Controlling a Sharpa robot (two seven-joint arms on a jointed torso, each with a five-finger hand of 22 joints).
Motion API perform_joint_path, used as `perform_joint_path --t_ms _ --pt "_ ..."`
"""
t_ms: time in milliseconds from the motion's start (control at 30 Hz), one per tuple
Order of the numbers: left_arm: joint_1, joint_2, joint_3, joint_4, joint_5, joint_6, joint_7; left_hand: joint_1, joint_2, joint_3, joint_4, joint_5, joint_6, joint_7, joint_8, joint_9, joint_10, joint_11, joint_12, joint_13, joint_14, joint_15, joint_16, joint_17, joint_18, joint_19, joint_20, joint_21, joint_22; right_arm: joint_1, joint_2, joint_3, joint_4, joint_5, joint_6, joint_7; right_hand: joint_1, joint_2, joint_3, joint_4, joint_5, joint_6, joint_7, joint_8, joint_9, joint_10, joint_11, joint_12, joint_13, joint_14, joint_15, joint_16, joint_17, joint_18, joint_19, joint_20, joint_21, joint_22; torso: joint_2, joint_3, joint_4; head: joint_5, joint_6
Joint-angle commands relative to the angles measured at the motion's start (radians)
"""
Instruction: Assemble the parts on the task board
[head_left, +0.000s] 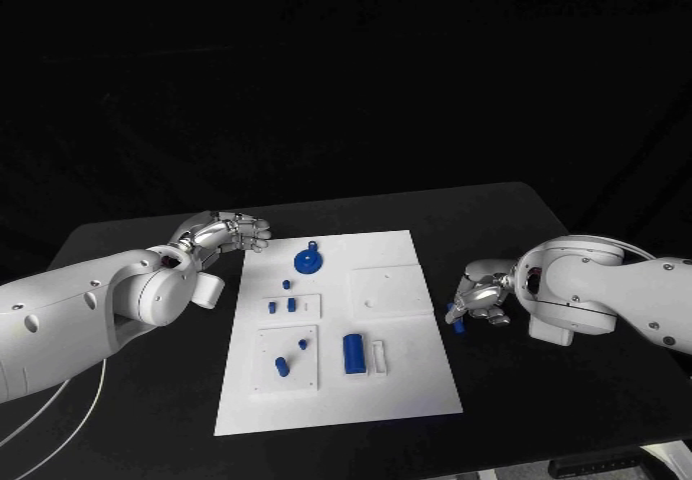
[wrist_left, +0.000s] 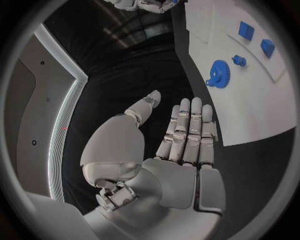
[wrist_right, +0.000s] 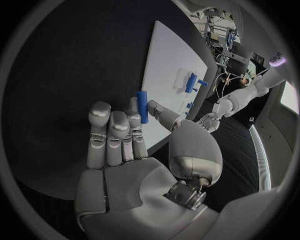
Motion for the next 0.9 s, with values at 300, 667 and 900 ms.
perform_joint_path --t_ms 300,667,900 --pt "0.0 0.004 0.001 0.002 -0.002 0.017 0.006 -0.012 0.001 0.0 0.006 -0.006 -0.008 0.0 0.003 -0.002 -0.008 0.0 0.001 -0.002 0.001 0.007 -0.005 0.002 0.016 0.0 0.003 -0.006 0.002 0.0 0.05 0.0 0.041 0.146 -0.056 0.046 -0.012 0.004 0.0 0.001 0.002 0.006 0.001 0.001 -0.001 0.007 -0.001 0.004 -0.002 0.006 -0.001 -0.004 -0.001 0.03 0.002 0.003 0.005 0.001 0.001 -0.0006 -0.0006 0.009 0.001" --pt "0.0 0.007 0.001 0.002 -0.002 0.018 0.008 -0.016 0.002 -0.001 0.009 -0.009 -0.008 0.001 0.004 -0.002 -0.008 0.0 0.001 -0.002 0.001 0.007 -0.007 0.005 0.016 0.001 0.003 -0.007 0.004 -0.029 0.133 -0.002 0.034 0.169 -0.057 0.045 -0.02 0.009 -0.011 0.002 0.0 0.007 0.001 0.001 -0.001 0.007 -0.002 0.005 -0.002 0.006 -0.003 -0.003 0.0 0.03 0.004 0.001 0.007 0.002 0.001 -0.001 0.0009 0.019 -0.001" --pt "0.0 0.004 0.001 0.003 -0.002 0.018 0.008 -0.018 0.001 -0.002 0.01 -0.012 -0.009 0.001 0.004 -0.002 -0.008 0.0 0.001 -0.002 0.001 0.007 -0.008 0.006 0.016 0.001 0.003 -0.008 0.005 -0.055 0.174 -0.002 0.017 0.176 -0.047 0.049 -0.022 0.015 -0.014 0.001 0.004 0.007 0.001 0.001 -0.001 0.007 -0.002 0.005 -0.002 0.005 -0.003 -0.003 0.0 0.03 0.003 0.0 0.007 0.002 0.001 -0.0004 0.001 0.03 -0.002"
